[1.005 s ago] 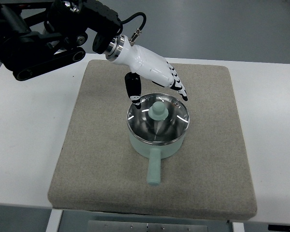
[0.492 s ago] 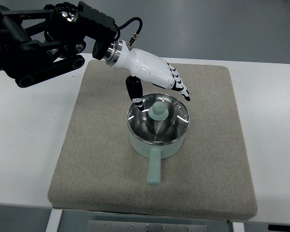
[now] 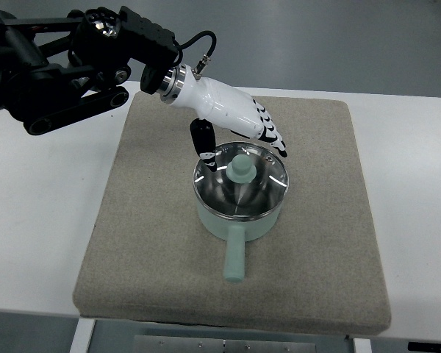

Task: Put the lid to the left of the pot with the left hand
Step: 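Lower the left hand and close fingers around the green lid knob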

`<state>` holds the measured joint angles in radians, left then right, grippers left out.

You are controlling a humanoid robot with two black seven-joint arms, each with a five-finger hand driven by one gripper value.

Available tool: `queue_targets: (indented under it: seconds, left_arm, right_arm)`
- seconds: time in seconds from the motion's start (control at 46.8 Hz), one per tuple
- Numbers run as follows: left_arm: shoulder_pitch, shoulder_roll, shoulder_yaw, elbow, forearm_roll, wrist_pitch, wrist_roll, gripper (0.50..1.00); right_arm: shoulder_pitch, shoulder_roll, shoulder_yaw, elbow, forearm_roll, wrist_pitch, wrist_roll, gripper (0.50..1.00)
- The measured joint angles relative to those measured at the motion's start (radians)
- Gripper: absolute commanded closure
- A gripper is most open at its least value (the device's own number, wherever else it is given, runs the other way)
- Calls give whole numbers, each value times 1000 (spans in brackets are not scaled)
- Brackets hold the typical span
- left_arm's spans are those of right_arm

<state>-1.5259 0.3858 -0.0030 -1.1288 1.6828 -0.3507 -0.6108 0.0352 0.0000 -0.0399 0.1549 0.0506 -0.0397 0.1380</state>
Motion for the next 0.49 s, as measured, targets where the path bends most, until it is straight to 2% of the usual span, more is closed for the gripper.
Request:
queue_targets:
  seconds: [0.107,0.257,0.321,0.492]
  left_arm:
    - [-2,-1,1,0,0,0,0,654]
    - [-5,-1,2,0,1,-2,0,684]
    - [-5,-1,2,1,2,-2,0,711]
    - [-3,-1,2,1,2,-2,0,714]
  right_arm:
    - [0,0,0,0,0,0,0,576]
    - [0,0,0,0,0,0,0,576]
    - [0,0,0,0,0,0,0,576]
    - [0,0,0,0,0,0,0,576]
